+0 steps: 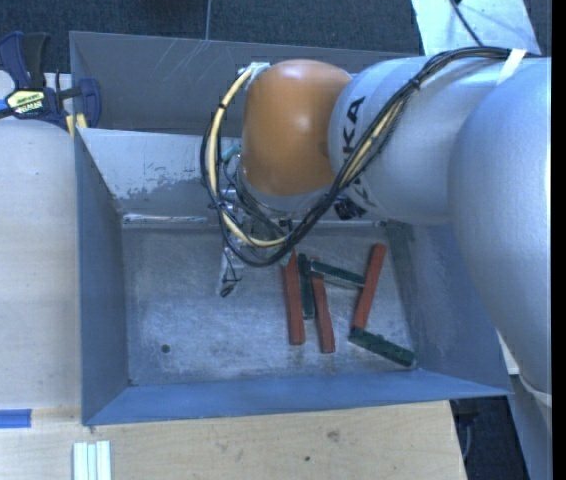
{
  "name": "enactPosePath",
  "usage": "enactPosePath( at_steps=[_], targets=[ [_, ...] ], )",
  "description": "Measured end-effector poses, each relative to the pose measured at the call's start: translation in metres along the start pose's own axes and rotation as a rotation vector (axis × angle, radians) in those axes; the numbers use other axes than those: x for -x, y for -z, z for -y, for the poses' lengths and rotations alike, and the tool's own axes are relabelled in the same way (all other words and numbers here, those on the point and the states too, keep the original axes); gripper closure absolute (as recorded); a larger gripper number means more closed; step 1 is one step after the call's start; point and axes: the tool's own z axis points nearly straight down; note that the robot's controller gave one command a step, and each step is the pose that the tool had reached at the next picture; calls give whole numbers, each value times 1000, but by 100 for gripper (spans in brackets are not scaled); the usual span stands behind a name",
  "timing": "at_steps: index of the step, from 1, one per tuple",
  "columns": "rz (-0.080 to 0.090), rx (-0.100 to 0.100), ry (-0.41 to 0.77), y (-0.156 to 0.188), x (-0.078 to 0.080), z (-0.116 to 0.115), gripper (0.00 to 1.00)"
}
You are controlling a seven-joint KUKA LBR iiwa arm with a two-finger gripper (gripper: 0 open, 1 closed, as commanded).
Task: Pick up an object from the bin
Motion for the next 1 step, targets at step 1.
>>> enactPosePath(
  at_steps=[1],
  targets=[
    [6, -3, 220, 47, 30, 73, 0]
  ],
)
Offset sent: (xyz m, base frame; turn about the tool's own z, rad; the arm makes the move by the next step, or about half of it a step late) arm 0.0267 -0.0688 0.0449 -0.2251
